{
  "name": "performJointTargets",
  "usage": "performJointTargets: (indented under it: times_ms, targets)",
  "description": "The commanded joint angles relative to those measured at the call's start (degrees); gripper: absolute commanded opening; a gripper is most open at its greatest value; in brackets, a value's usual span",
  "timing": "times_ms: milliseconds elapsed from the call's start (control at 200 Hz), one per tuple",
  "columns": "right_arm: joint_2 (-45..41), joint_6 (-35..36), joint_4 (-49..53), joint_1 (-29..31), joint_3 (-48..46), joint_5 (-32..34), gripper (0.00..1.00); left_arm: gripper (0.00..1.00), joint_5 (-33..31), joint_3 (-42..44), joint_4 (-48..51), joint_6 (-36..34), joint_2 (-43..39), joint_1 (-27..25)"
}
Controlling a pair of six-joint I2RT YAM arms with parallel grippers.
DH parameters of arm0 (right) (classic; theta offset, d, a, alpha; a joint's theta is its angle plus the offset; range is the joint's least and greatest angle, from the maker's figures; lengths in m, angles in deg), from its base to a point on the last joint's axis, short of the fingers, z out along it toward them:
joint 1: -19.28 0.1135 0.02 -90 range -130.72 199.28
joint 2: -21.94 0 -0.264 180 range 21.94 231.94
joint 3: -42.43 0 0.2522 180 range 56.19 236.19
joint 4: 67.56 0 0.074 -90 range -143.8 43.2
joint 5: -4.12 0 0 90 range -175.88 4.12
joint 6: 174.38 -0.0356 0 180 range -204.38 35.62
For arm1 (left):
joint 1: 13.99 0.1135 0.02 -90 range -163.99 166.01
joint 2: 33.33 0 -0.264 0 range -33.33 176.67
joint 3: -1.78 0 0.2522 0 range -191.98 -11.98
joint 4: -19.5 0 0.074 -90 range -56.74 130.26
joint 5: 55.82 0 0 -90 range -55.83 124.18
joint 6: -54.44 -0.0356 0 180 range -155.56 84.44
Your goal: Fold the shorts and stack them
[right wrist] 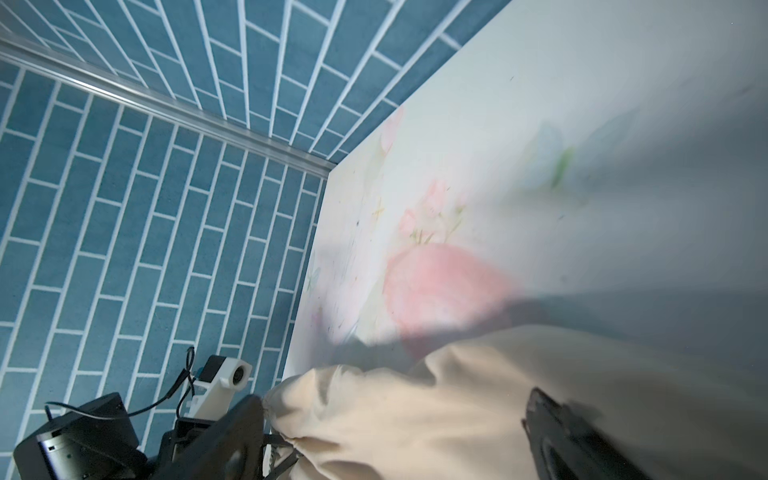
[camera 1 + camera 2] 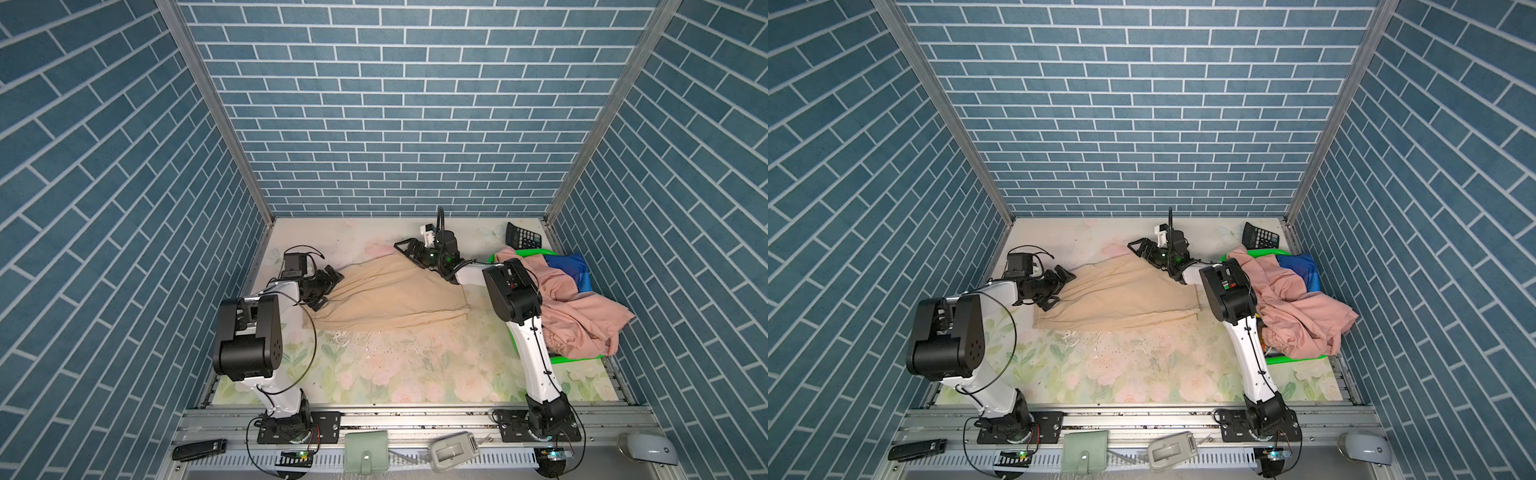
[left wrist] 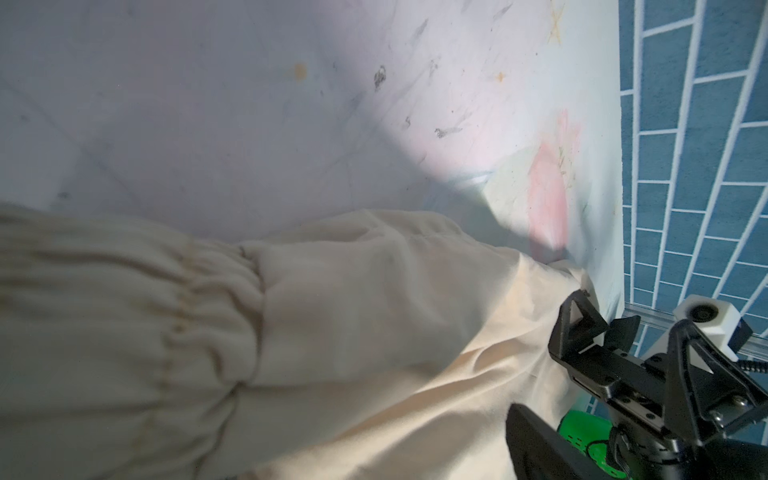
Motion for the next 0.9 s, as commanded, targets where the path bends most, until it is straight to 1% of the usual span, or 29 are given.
performJointTargets:
  times_ms: [0,80,150,195,250,375,480,530,585,675,730,775,895]
  targets:
    - [3.05,1.76,5.79,-4.67,0.81,0.03,0.99,1.00,-5.87,2.26,3.56,-1.79,0.96,1.77]
    - [1.84,3.69,8.38,-6.73,1.10,-0.75,0.99,1.00,-5.76,1.84,3.64,-2.08,0.39,1.74]
    - [-0.10,3.71,10.54,-8.27,1.70,-2.20,0.99,1.00,-2.56,1.50,1.80,-1.96,0.10,1.69]
    - [-2.79,3.73,10.78,-8.72,1.45,-3.81,0.99,1.00,-0.80,1.24,1.05,-1.32,-0.58,1.47]
    - [-7.71,6.02,14.09,-8.52,0.05,-3.21,0.99,1.00,0.45,0.42,0.97,-1.32,-2.14,1.01]
    - [-20.09,9.08,15.84,-6.28,-8.47,-1.55,0.99,1.00,0.57,-3.52,5.90,-3.37,-7.25,-0.96]
    - [-29.32,9.65,15.06,-2.51,-19.90,1.76,0.99,1.00,-0.76,-7.02,9.61,-4.70,-9.82,-4.29]
    - [-31.91,9.54,15.69,-0.67,-23.67,3.03,0.99,1.00,-0.39,-8.67,10.11,-4.61,-8.94,-5.76]
    - [-34.65,7.91,12.55,2.37,-29.44,4.51,0.99,1.00,0.31,-10.47,9.95,-4.26,-6.68,-7.20]
    - [-37.37,4.90,8.35,7.09,-36.06,7.23,0.99,1.00,0.65,-12.93,9.10,-3.60,-2.14,-8.82]
    - [-38.05,3.03,5.44,9.70,-39.70,9.22,0.99,1.00,0.82,-13.70,7.97,-3.01,0.57,-9.06]
    - [-37.87,2.17,4.13,11.46,-41.50,9.52,0.99,1.00,1.16,-14.34,7.43,-2.61,2.67,-9.06]
    - [-37.28,0.91,1.92,13.15,-46.15,9.42,0.99,1.00,0.65,-16.18,9.15,-3.62,6.19,-8.91]
